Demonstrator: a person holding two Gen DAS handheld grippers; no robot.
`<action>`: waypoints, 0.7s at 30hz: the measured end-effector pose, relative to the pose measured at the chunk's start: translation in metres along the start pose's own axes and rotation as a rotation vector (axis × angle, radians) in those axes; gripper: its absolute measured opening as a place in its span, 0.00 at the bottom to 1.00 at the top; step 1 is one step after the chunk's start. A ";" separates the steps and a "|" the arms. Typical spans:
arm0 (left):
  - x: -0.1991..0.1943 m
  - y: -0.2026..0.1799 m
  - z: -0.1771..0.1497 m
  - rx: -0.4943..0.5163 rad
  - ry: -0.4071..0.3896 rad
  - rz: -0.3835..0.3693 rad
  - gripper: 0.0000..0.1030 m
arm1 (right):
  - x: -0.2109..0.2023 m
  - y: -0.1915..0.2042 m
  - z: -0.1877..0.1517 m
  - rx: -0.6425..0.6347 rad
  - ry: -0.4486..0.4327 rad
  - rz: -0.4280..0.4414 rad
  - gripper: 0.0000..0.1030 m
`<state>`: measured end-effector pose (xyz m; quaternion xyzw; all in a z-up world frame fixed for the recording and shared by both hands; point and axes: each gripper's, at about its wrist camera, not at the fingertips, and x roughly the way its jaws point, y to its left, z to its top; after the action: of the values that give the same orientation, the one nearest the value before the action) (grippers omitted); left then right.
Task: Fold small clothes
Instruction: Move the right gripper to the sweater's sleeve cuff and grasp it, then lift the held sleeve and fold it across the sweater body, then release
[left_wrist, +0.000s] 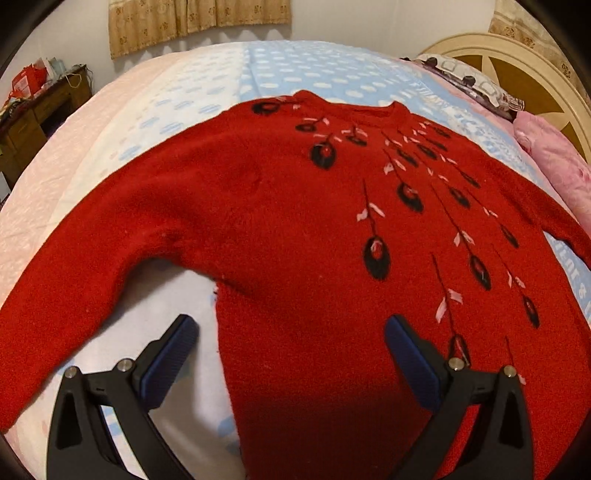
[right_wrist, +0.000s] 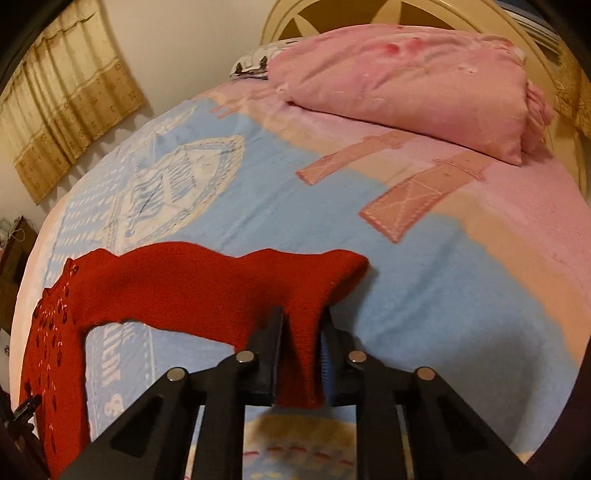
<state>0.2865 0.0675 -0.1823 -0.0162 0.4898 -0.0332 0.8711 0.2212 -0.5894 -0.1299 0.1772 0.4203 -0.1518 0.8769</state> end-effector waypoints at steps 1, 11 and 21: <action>0.000 0.000 -0.001 -0.002 0.002 -0.002 1.00 | 0.001 0.001 0.001 0.003 -0.005 0.006 0.13; -0.001 0.007 -0.001 -0.017 -0.005 -0.039 1.00 | -0.008 0.020 0.018 0.053 -0.055 0.132 0.09; -0.016 0.026 0.000 -0.102 -0.070 -0.082 1.00 | -0.033 0.079 0.047 -0.040 -0.109 0.228 0.08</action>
<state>0.2795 0.0944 -0.1705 -0.0815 0.4591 -0.0432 0.8836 0.2664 -0.5355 -0.0623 0.1977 0.3524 -0.0523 0.9132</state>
